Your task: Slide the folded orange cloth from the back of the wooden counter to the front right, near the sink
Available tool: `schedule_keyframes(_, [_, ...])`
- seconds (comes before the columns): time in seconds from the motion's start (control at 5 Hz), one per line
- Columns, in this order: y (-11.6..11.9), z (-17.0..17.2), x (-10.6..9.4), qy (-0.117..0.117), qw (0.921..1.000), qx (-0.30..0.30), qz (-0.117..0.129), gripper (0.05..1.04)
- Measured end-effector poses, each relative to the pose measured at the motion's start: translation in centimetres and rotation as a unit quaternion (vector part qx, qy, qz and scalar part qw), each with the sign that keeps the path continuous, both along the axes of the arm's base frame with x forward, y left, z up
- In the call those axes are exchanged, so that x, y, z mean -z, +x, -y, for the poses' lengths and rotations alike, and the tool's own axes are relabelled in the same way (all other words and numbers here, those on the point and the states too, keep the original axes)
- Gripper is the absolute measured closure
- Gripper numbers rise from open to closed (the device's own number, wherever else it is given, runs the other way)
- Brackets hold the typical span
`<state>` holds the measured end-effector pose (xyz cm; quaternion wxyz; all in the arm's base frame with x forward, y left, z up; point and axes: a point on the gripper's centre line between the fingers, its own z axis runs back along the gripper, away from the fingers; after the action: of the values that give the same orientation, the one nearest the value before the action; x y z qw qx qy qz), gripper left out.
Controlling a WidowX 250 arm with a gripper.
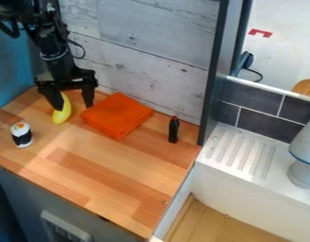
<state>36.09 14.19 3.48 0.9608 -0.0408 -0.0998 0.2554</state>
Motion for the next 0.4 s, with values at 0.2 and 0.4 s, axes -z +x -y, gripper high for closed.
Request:
schedule_keyframes(0.2, [-0.5, 0.3, 1.8, -0.01, 0.9997, 0.001, -0.023, 0.083])
schedule_keyframes(0.4, [0.6, 1.1, 1.4, -0.011, 0.9996, 0.015, -0.019, 0.083])
